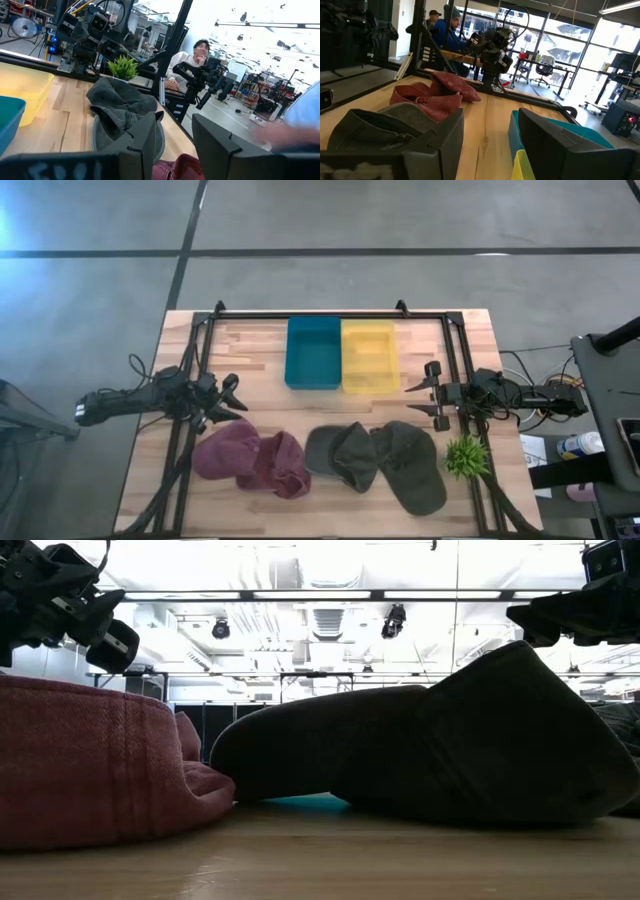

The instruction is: Pick & Place hat

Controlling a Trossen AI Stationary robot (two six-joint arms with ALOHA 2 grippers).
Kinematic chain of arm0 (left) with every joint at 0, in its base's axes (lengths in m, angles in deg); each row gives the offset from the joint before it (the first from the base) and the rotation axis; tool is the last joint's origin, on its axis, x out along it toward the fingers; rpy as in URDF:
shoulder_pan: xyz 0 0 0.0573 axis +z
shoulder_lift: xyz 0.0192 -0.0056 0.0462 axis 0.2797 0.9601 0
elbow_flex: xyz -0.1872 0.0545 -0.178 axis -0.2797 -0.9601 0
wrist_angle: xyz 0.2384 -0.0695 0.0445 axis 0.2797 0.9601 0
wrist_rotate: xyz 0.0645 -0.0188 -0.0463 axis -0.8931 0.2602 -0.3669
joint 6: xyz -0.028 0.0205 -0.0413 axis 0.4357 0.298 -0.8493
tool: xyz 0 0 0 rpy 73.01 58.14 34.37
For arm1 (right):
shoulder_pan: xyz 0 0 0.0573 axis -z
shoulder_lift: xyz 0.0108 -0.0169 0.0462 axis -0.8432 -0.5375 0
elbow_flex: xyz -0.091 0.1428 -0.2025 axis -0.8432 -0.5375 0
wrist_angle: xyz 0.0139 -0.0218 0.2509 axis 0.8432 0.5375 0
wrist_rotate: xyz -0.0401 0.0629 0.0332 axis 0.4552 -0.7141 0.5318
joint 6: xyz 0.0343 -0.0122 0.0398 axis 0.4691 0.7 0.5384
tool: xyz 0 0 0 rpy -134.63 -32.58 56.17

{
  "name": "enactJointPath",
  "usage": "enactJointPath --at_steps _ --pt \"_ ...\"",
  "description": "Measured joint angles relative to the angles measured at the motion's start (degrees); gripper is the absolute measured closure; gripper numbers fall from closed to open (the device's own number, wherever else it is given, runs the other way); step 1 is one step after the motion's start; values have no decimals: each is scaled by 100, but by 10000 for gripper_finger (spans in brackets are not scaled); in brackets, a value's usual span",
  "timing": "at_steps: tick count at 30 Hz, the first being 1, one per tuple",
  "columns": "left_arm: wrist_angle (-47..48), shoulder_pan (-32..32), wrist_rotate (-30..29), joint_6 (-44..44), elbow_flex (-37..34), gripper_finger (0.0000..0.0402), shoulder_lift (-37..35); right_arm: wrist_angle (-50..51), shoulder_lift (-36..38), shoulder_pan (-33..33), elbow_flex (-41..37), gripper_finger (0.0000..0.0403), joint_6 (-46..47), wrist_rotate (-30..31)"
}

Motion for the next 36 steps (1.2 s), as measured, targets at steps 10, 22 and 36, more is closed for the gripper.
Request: enactJointPath --at_steps 10,22,36 --pt "0 0 2 0 0 280 0 0 -2 0 1 220 1 0" --pt "0 -2 2 0 0 280 0 2 0 1 0 219 1 -1" --pt "11 0 -2 349 0 280 2 1 -1 0 0 223 1 -1"
